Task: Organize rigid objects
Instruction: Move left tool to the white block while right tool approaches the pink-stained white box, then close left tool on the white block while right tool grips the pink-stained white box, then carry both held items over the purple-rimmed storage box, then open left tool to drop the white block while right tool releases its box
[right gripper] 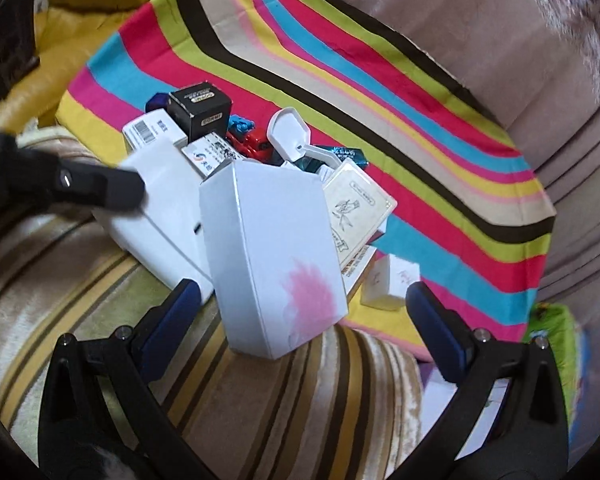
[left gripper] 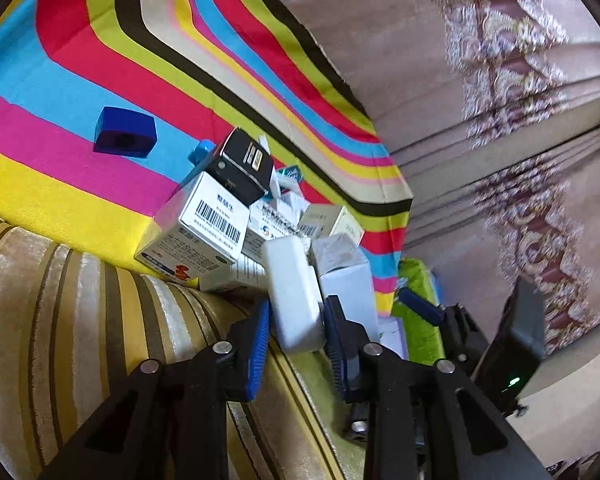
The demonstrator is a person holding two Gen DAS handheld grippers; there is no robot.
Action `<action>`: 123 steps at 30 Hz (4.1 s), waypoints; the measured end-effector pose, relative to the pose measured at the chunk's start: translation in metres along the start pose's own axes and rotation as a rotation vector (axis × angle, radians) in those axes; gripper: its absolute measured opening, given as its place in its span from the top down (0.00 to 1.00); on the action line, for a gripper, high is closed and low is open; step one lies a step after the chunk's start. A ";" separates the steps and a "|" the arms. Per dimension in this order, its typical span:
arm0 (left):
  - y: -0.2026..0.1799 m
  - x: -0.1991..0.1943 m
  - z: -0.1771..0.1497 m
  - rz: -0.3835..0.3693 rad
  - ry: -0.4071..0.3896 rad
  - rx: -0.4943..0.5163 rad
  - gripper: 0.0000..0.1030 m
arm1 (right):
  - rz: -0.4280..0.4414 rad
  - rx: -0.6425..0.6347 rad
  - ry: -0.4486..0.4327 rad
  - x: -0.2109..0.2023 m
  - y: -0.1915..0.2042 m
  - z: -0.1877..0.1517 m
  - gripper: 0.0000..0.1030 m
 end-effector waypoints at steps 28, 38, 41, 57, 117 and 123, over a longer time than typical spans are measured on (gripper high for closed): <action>0.002 -0.006 0.004 -0.076 -0.061 -0.005 0.77 | 0.080 0.094 -0.037 -0.001 -0.002 0.000 0.55; 0.003 -0.012 0.006 -0.086 -0.078 0.002 0.77 | 0.205 0.251 -0.090 -0.015 -0.020 -0.003 0.60; 0.003 -0.015 0.006 -0.089 -0.086 0.004 0.77 | 0.233 0.288 -0.106 -0.020 -0.028 -0.005 0.61; -0.066 -0.001 0.005 -0.089 0.007 0.139 0.77 | 0.141 0.516 -0.142 -0.062 -0.119 -0.036 0.62; -0.207 0.233 -0.156 -0.048 0.647 0.572 0.71 | -0.229 1.238 0.420 -0.012 -0.237 -0.303 0.60; -0.212 0.232 -0.162 -0.080 0.651 0.589 0.54 | -0.260 1.226 0.391 -0.018 -0.238 -0.295 0.27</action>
Point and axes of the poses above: each gripper's, at about its wrist camera, not at the fingertips, and x roughly the way its jaws point, y to its left, z to its top, the point moved 1 cm from there along x, roughly the way its jaws point, and after that the axes turned 11 degrees about -y, right-handed, at the moved point
